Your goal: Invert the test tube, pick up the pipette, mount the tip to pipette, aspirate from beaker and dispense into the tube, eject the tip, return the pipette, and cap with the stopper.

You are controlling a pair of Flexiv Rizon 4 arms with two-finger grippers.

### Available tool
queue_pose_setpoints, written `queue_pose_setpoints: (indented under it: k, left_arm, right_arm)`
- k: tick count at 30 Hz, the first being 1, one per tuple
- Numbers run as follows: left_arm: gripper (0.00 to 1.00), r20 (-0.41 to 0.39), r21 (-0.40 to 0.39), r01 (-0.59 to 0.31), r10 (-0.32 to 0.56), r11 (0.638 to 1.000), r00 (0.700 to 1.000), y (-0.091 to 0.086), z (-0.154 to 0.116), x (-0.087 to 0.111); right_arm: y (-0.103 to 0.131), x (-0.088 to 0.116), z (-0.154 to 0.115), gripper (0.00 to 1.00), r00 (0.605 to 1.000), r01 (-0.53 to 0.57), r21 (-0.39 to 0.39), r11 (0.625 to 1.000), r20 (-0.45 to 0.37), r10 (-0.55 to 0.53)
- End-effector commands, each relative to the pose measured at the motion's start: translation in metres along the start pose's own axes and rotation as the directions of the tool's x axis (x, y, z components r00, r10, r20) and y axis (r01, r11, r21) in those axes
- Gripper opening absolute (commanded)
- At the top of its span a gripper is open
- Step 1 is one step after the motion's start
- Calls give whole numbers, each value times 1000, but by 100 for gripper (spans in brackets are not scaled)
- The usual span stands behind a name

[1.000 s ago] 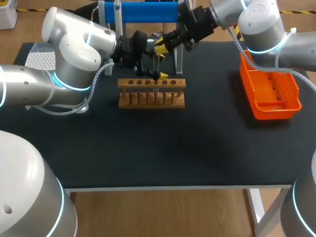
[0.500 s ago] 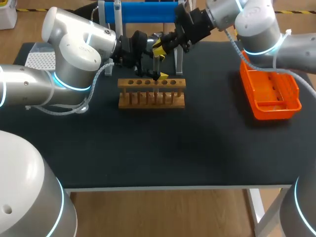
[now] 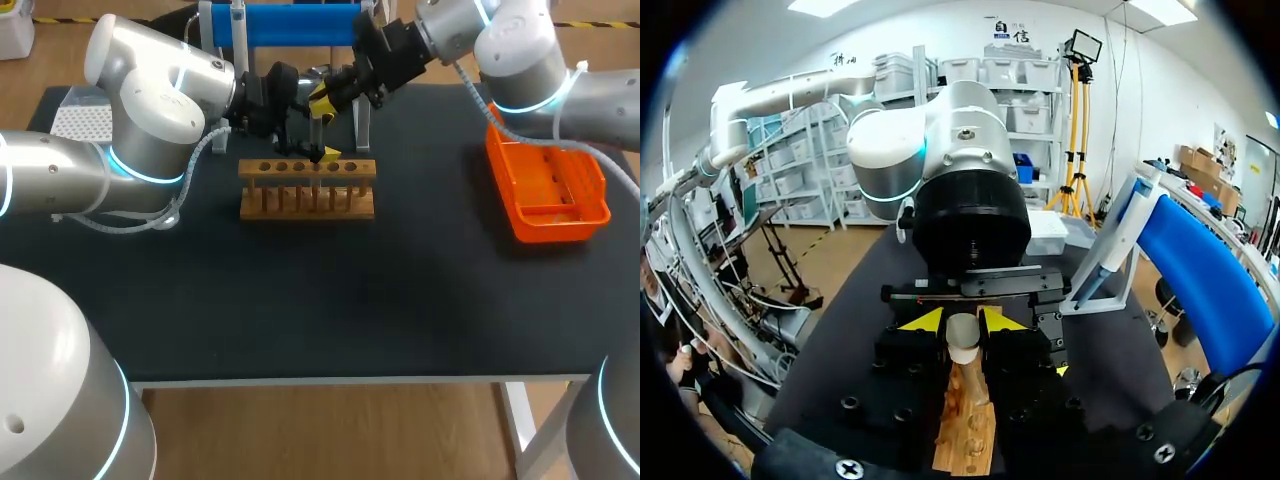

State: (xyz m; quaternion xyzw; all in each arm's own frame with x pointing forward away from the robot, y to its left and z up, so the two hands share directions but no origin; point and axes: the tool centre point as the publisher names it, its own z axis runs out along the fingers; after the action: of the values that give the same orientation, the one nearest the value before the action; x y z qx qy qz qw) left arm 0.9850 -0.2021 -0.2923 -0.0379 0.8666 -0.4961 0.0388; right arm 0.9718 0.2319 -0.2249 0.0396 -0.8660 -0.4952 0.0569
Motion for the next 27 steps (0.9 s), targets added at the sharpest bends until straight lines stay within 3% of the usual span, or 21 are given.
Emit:
queue_pose_setpoints:
  k: [1,27]
  left_arm:
    - [100,-2,-2,0,0,1000,1000,0,0,-1]
    - [100,-2,-2,0,0,1000,1000,0,0,-1]
  right_arm:
    - [1,-2,-1,0,1000,1,0,1000,-2,-1]
    - [-2,-6,2,0,1000,-5,-1,1000,5,5]
